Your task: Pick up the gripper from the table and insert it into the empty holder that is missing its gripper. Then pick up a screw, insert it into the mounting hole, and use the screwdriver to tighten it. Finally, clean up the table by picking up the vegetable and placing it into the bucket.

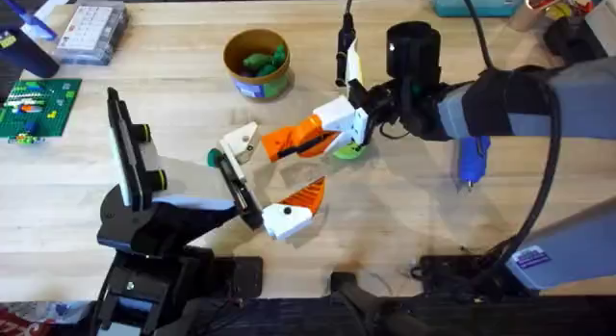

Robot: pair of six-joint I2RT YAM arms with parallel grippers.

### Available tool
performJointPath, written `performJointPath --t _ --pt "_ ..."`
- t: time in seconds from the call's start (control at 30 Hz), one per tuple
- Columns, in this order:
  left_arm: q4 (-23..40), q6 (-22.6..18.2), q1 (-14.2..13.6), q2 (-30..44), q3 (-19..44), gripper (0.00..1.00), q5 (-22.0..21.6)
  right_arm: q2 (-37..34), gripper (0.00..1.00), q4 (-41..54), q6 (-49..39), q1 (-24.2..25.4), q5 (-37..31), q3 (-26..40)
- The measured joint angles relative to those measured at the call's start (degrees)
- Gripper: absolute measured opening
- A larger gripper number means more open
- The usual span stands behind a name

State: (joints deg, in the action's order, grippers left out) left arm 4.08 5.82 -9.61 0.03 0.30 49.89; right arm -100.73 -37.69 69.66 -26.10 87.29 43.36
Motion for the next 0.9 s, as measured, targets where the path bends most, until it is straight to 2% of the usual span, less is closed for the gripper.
performJointPath --t 0.9 --pt "0.0 0.0 0.0 0.0 0.0 0.987 -0.2 0.0 0.017 0.0 -0.2 -1.9 -1.1 2.1"
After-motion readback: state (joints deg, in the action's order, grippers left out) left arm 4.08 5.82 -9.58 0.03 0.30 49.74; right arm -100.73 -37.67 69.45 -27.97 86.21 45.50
